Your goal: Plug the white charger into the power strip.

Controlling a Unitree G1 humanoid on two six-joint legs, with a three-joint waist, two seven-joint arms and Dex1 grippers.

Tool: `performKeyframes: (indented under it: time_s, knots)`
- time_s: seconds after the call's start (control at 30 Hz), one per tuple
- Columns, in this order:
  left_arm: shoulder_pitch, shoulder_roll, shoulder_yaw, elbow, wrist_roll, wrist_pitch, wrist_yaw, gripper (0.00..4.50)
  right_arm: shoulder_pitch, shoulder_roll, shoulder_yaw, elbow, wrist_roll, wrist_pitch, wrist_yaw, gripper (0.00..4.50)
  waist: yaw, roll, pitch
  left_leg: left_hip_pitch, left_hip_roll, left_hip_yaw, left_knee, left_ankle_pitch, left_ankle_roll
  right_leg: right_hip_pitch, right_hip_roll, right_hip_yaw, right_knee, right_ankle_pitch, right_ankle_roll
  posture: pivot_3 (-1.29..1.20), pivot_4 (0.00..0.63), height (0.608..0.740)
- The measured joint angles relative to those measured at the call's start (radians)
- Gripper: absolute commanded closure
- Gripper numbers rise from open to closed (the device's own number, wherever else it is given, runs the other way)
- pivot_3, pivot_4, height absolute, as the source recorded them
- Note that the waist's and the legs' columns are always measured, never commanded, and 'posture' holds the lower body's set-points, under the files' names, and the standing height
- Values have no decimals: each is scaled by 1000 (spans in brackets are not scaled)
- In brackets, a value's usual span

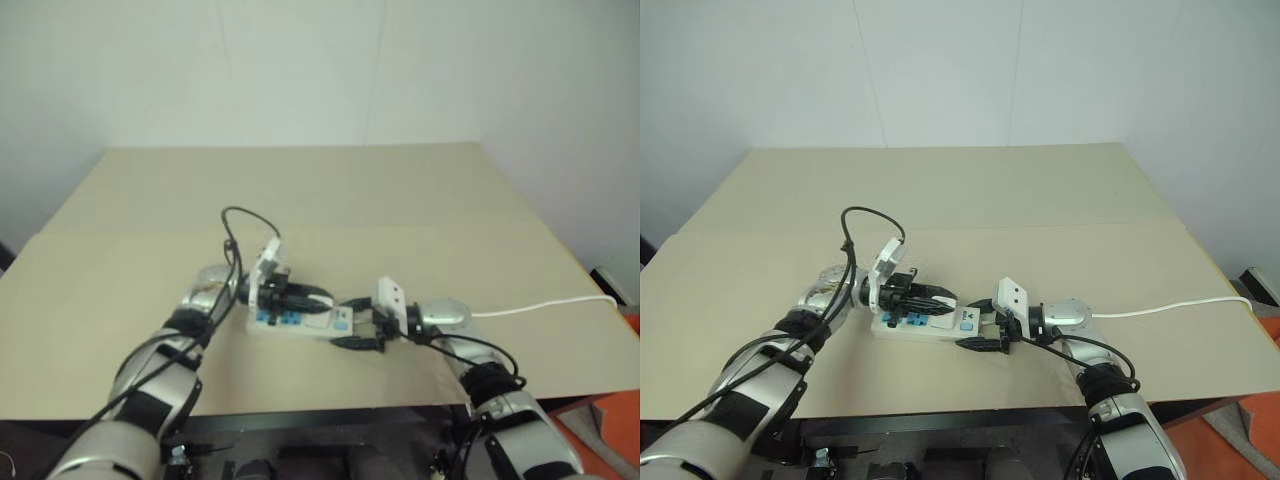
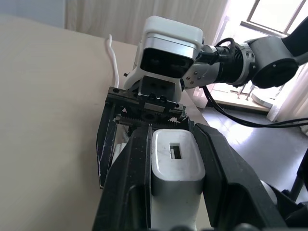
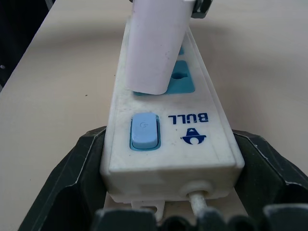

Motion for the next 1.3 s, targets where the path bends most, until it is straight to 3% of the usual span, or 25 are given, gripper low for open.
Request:
performKeyframes:
  time_s: [0.57,0.7,1.03,1.3]
  knots:
    - [4,0,-16,34,79,-197,-1,3479,11,-5,3,-5,-6,3,-17,1059,7,0,-7,2,0,0,0,0,0,3,0,0,-1,0,0,0,150,740]
    - [-14,-6,-30,62,125,-269,-1,3479,20,-5,3,-6,-14,11,-32,1059,10,1,-11,11,0,0,0,0,0,13,0,0,-4,-1,-1,0,150,740]
    - [-11,-34,20,96,170,-274,-1,3479,33,-10,1,-21,-23,25,-44,1059,17,1,-16,18,0,0,-1,0,0,19,0,0,-6,-2,-2,0,150,740]
    - [14,11,96,184,280,-294,0,878,41,-6,6,-35,-19,23,-27,1059,4,1,-17,16,0,0,-4,-1,0,17,0,0,-7,-2,-2,0,150,740]
